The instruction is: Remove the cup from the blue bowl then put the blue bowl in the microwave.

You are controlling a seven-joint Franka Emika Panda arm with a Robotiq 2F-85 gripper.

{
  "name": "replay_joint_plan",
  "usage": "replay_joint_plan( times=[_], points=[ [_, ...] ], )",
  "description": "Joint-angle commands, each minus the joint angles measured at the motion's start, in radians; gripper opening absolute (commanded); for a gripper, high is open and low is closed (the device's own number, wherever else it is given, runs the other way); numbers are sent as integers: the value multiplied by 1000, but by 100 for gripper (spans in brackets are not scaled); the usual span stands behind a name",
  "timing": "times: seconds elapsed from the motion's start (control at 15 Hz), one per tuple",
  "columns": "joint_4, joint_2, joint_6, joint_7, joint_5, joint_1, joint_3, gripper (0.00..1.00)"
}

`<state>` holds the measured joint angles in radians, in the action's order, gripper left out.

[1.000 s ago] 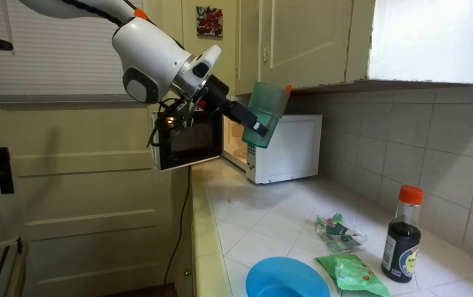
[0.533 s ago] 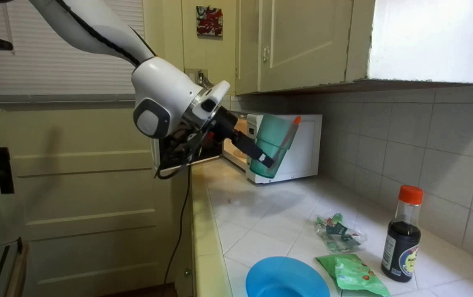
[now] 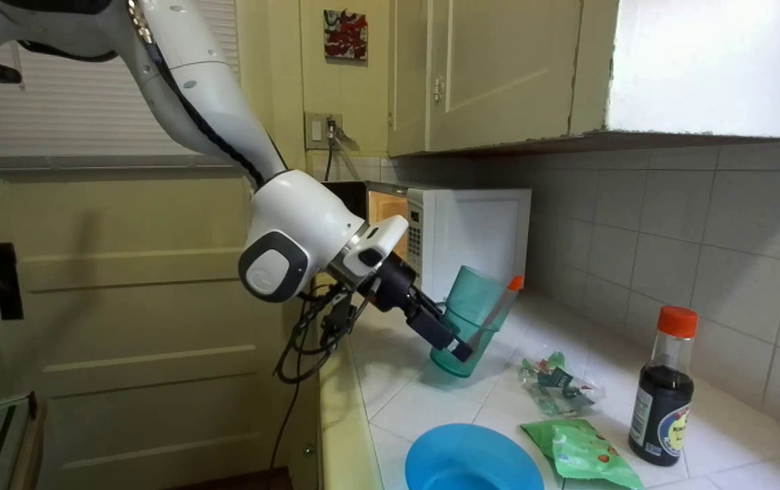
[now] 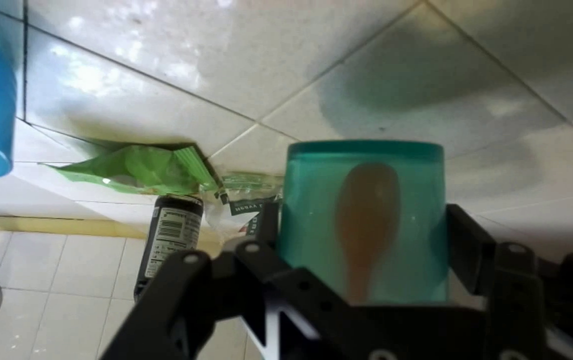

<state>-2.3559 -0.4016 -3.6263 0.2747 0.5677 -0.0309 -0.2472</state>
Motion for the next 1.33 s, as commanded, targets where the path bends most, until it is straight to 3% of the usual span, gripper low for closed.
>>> replay_joint_plan(
  times=[0.0,0.13,0.2,0.67,0.73,1.27],
  points=[
    [70,-79,-33,-106,-98,-11,-28,54],
    [86,-80,9,-139,-143,-20,-23,54],
    [61,-65,-5,-88,-87,-8,-22,79],
    [79,-77,-4,-112,-113,-11,-22,79],
    [79,-77,-4,-112,-113,-11,-22,54],
    [190,-172,-68,-218,-159,4,-4,54]
  ],
)
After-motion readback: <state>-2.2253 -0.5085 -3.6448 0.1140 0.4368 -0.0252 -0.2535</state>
